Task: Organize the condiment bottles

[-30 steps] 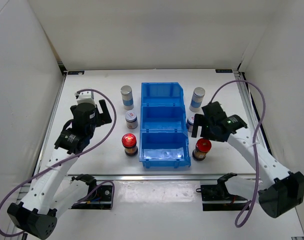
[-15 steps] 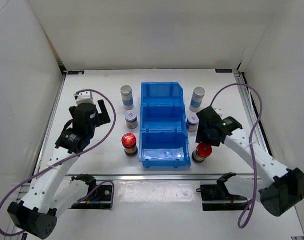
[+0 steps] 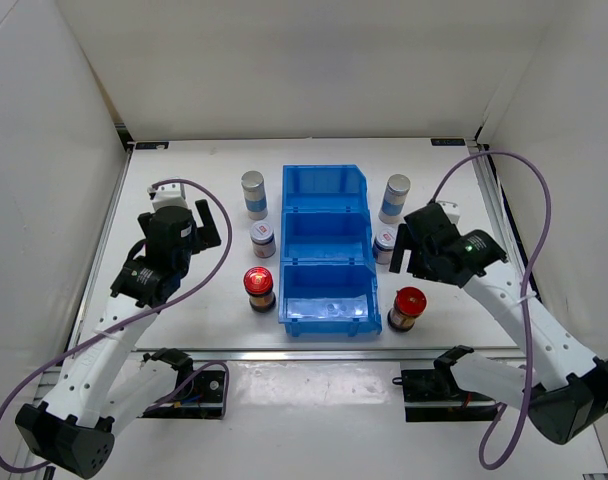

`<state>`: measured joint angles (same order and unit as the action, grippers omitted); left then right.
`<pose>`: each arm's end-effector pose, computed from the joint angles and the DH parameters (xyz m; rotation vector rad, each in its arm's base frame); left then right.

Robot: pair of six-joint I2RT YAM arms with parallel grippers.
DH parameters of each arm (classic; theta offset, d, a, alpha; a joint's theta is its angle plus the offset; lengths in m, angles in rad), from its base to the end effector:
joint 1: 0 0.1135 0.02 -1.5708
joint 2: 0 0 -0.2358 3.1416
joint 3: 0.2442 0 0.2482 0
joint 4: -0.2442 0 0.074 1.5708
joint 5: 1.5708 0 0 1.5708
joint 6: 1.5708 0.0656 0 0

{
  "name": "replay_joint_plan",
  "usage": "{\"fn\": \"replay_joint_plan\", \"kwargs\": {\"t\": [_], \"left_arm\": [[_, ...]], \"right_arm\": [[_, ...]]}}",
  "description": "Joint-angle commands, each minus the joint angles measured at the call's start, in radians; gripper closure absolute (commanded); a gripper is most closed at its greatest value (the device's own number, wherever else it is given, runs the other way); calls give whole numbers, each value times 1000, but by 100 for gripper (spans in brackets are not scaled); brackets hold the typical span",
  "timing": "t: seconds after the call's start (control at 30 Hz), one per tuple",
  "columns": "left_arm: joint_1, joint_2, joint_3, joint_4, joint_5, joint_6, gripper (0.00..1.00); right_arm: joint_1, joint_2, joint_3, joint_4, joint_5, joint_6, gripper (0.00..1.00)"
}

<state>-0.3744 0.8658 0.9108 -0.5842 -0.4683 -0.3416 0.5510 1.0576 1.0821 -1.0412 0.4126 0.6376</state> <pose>0.2145 -0.0525 0.2958 -0.2410 2.0329 0.0502 0.1962 0.0897 0.2708 0.2527 2.4512 -0.0349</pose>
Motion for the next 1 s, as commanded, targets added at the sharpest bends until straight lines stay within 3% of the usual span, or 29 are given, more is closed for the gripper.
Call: {"fn": "replay_joint_plan", "kwargs": {"t": [0.0,0.43,0.5,0.53,0.67,0.7,0.8,0.97], "left_arm": [[0,-7,-4,-6,-27,-5,0],[0,-7,-4,-6,-27,-5,0],[0,-7,-4,-6,-27,-5,0],[0,-7,-4,-6,-27,-5,0],[0,-7,-4,-6,-27,-5,0],[0,-7,-4,-6,-27,-5,0],[0,-7,-4,-6,-27,-5,0],[0,-7,-4,-6,-27,-5,0]], "right_arm": [[12,-31,-27,-25,-43,17,0],[96,-76,-202,-6,-130,184,0],[96,-65,-211,3,-117,194,5],[96,-65,-211,3,-100,194,9],[96,-47,-202,3,-90,194,38],[96,-47,-202,3,-90,194,54],[108,-70,-165,-38,-40,215,74],[139,-120,-28,-111,83,215,89]]}}
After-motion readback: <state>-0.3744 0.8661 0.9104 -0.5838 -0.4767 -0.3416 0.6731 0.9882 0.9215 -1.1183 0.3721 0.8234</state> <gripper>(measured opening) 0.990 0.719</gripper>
